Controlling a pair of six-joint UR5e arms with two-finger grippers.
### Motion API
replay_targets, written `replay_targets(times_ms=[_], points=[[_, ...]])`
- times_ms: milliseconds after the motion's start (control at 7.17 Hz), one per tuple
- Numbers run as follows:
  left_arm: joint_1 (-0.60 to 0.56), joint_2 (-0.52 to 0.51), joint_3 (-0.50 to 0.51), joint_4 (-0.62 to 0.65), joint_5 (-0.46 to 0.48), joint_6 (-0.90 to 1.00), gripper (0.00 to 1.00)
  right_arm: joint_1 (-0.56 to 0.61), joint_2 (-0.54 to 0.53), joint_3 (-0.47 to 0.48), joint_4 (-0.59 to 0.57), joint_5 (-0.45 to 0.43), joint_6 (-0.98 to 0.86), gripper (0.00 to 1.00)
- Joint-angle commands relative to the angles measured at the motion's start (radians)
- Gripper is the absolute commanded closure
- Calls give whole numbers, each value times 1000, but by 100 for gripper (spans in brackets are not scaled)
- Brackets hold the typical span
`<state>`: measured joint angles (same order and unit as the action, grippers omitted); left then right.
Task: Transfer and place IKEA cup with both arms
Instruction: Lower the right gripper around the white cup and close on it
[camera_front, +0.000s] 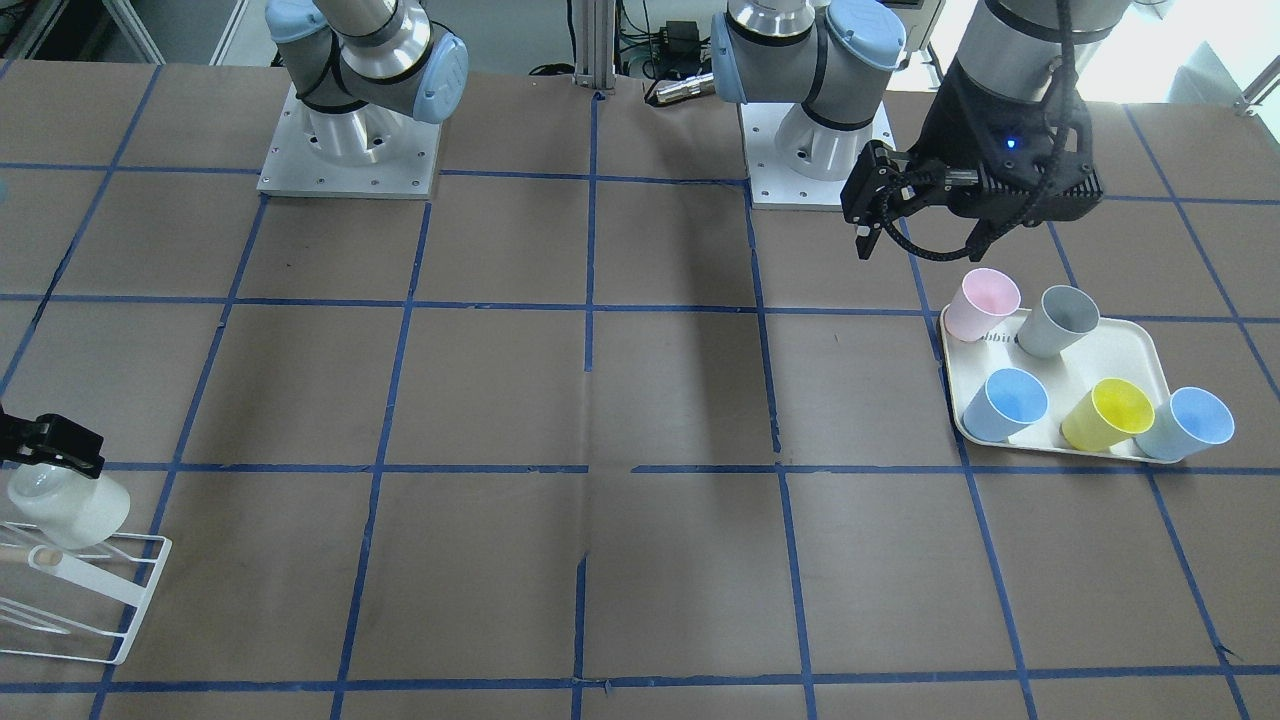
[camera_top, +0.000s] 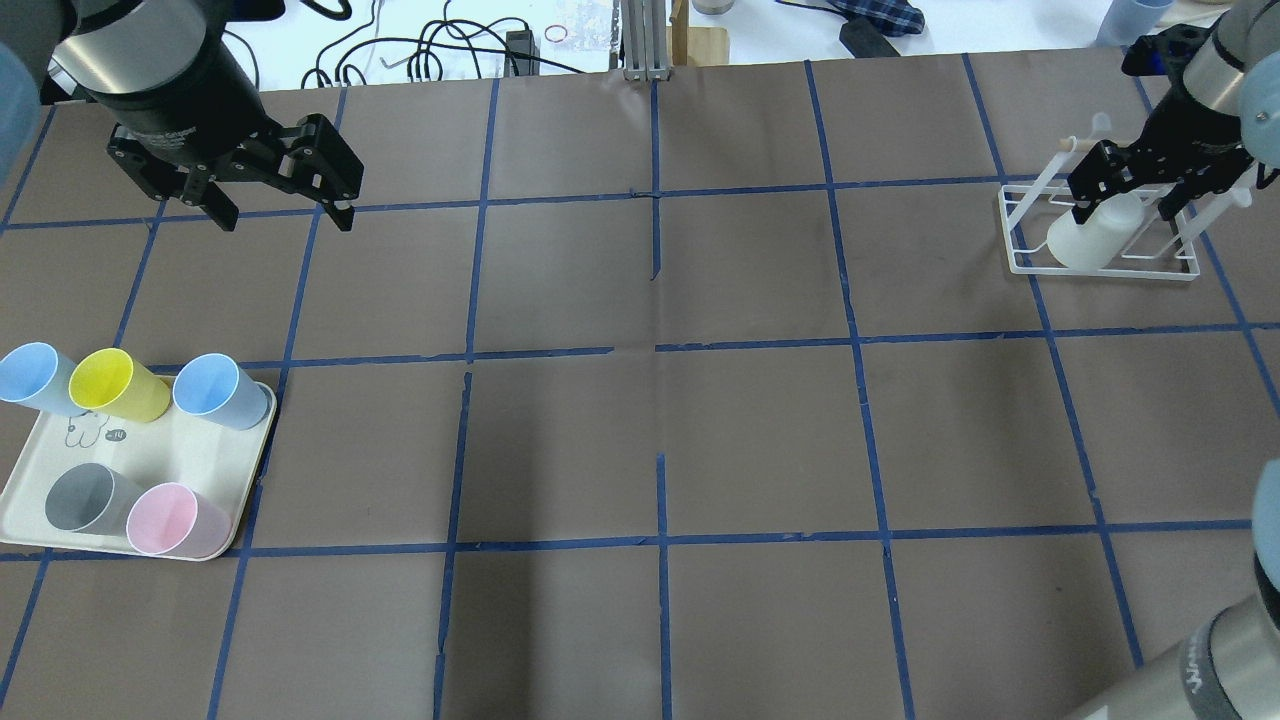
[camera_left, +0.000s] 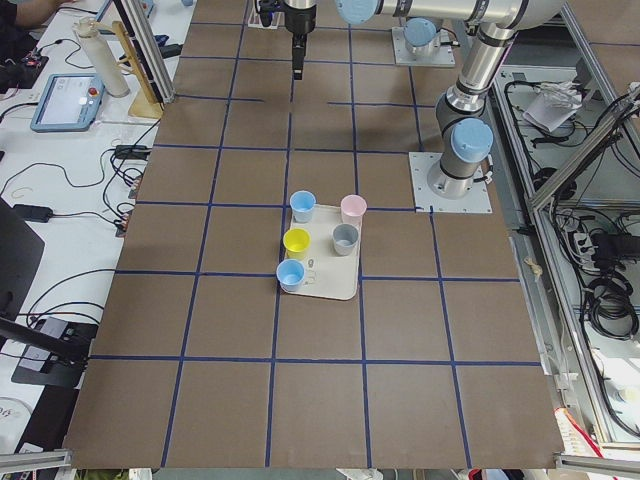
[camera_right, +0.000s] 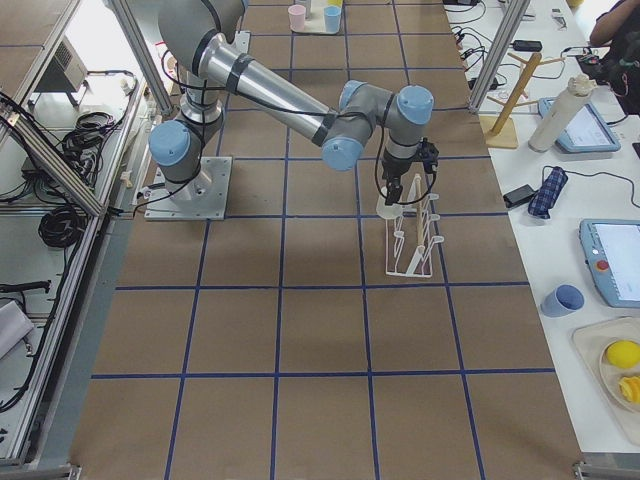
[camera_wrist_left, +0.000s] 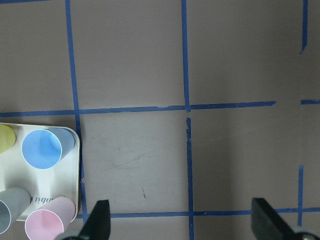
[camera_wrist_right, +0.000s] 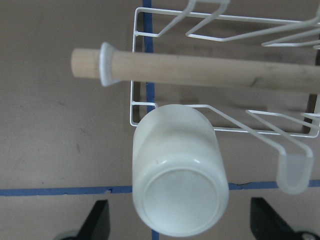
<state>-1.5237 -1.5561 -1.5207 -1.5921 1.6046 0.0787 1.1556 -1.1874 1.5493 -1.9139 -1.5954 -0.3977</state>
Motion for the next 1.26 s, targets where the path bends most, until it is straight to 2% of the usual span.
replay_targets(times_ms=[0,279,698,837,1116], points=[[0,10,7,0,-2,1,0,0,20,0,-10,2,8,0],[0,-8,-1,17,-5,1,0,0,38,-1,-36,3,8,2],[0,-9,-3,24,-5,0,0,1,37,-3,-40,15,10,18],[0,-12,-3,30,-5,-2,0,1,37,-5,-40,15,10,27],[0,-10,-1,34,-5,0,0,4,35,-14,-40,15,8,56]])
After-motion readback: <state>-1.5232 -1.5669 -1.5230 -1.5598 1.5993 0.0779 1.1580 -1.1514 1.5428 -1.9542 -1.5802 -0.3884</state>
